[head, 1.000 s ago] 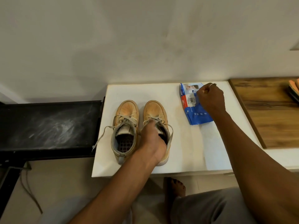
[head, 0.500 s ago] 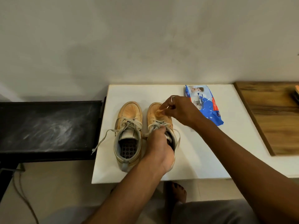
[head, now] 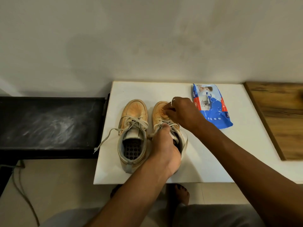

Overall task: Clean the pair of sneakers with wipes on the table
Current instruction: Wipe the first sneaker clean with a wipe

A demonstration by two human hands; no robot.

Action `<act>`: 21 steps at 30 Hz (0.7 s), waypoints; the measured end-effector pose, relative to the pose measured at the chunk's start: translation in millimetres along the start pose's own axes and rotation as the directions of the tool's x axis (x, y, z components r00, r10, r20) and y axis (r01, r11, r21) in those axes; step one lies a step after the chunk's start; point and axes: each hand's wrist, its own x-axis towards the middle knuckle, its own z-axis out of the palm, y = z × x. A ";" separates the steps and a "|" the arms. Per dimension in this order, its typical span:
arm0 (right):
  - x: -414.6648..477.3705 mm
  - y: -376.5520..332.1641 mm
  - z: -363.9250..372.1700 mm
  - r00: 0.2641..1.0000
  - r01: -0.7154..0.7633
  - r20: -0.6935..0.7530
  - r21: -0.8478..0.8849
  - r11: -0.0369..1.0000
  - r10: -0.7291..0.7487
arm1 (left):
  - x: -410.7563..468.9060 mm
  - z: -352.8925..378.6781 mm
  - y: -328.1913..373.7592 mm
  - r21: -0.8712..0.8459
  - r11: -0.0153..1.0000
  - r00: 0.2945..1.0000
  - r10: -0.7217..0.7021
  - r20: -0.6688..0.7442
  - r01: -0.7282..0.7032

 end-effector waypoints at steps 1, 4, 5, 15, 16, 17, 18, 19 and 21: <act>-1.2 0.2 -2.3 0.999 0.005 0.038 0.000 1.000 -0.005 | -2.4 1.2 0.7 0.001 1.000 1.000 0.002 -0.007 -0.002; -3.0 3.1 -11.0 0.993 0.029 0.111 0.042 0.999 -0.033 | -11.0 5.1 3.7 0.002 1.000 1.000 0.008 -0.027 -0.008; -2.7 4.4 -12.6 0.990 0.044 0.133 0.039 0.998 -0.048 | -13.2 6.3 4.6 -0.004 1.000 1.000 0.007 -0.027 -0.007; 6.0 1.7 -0.2 0.995 0.004 -0.102 0.003 1.000 -0.004 | -10.8 6.1 4.3 0.007 1.000 0.998 0.022 -0.051 -0.021; 6.6 0.4 -0.1 0.995 -0.005 -0.100 0.031 1.000 0.008 | -10.2 5.7 4.3 0.007 1.000 0.998 0.025 -0.051 -0.025; 6.4 -1.7 -1.1 0.997 -0.009 -0.072 0.058 0.998 0.013 | -10.1 5.2 4.6 0.008 1.000 0.998 0.025 -0.051 -0.025; 5.7 -3.2 -2.4 1.000 -0.014 -0.020 0.088 0.996 0.015 | -10.5 5.2 5.0 0.005 1.000 0.998 0.021 -0.051 -0.020; 4.5 -3.4 -4.0 0.999 -0.009 0.033 0.111 0.994 0.006 | -11.9 5.6 5.1 0.003 1.000 0.999 0.018 -0.049 -0.018; 4.0 -0.7 -7.9 0.996 0.002 0.091 0.126 0.992 -0.013 | -11.3 6.3 4.5 0.001 1.000 0.999 0.021 -0.042 -0.021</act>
